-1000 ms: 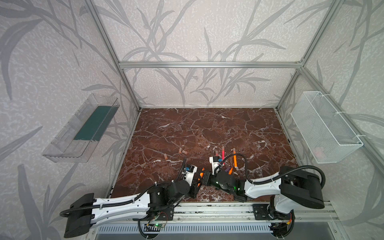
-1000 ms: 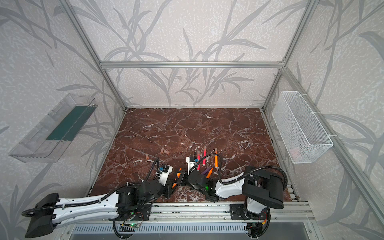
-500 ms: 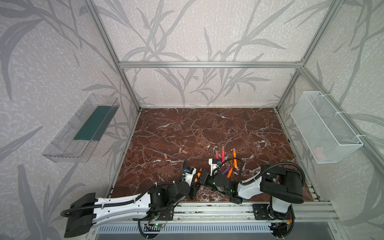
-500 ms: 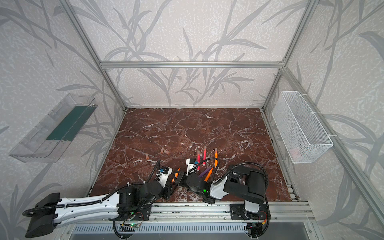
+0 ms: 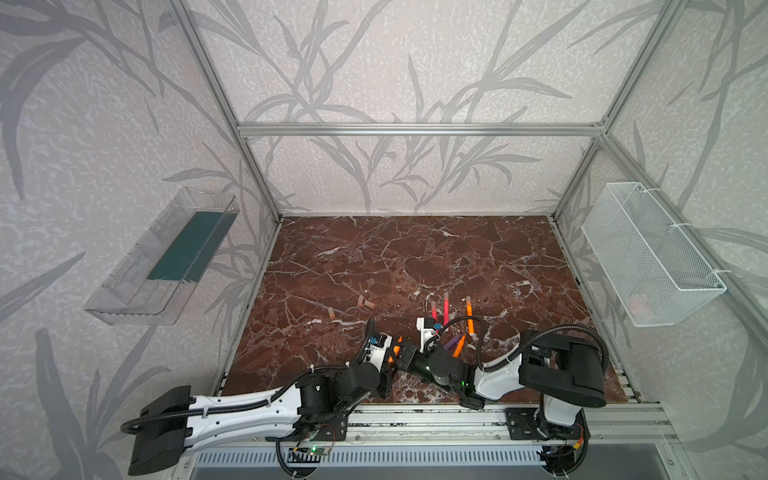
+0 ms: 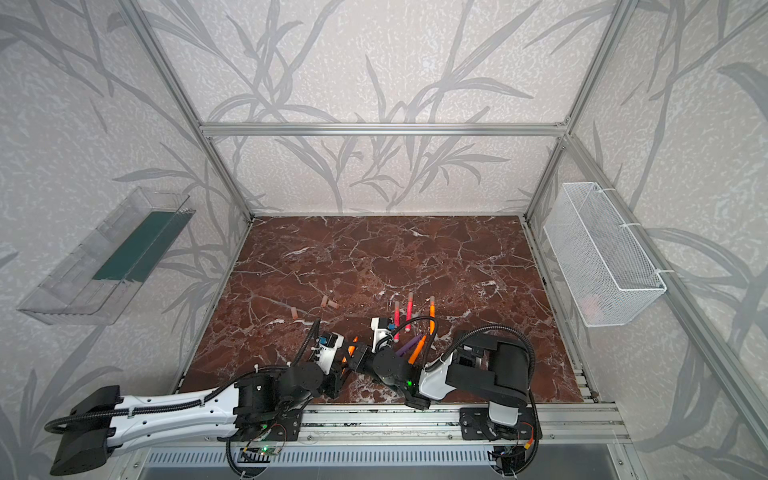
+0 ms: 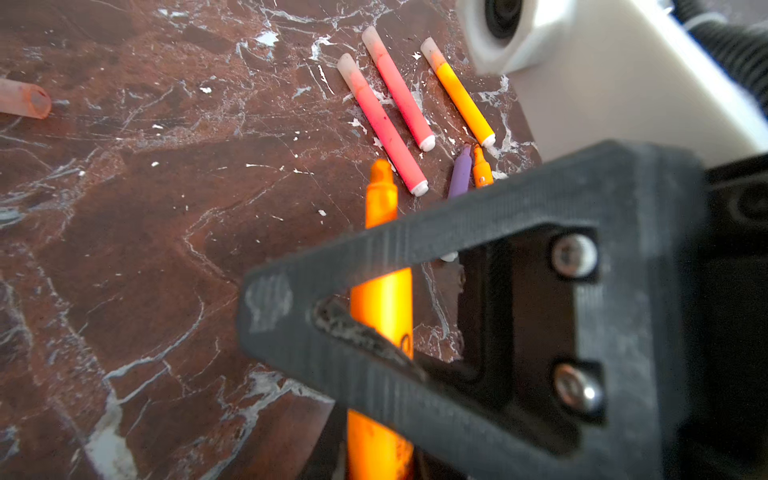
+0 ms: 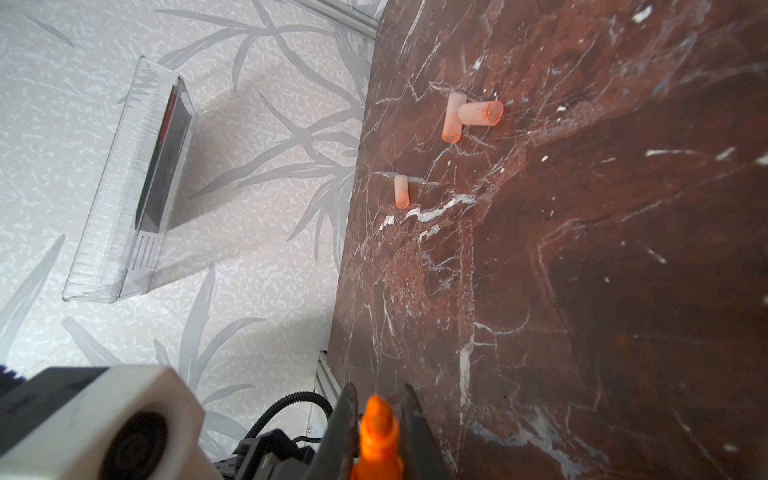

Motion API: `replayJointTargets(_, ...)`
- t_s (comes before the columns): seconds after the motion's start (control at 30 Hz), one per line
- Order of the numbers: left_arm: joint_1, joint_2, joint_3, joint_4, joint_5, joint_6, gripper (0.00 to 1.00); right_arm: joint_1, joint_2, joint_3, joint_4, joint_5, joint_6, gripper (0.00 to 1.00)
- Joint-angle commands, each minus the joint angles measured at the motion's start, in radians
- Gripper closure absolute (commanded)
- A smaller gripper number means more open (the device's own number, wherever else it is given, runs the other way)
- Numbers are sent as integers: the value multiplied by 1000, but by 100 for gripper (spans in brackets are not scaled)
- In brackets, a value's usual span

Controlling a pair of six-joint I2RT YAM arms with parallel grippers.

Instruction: Insert the pens into the pen caps

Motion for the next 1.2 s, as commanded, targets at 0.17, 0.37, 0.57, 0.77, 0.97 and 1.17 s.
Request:
replayJointTargets(0.17,-6,-25,1,78,-9,1,100,22,-8,25,32,-38,-13,100)
replayJointTargets(0.37,-2,-202,-22,-71,-131,-61,100,19,-130,-17,-76,50,-122,44)
replayJointTargets(0.57,19,-472,194,-591,-306,-44,100,-3,-398,-58,-474,218,-203,27)
replayJointTargets(0.77,83,-362,452,-758,-332,-12,100,-27,-639,11,-874,363,-328,24)
replayJointTargets(0.97,218,-121,699,-791,-313,45,100,-66,-652,78,-1012,362,-447,24)
replayJointTargets(1.17,484,15,699,-640,-152,71,100,-102,-493,244,-1149,293,-543,25)
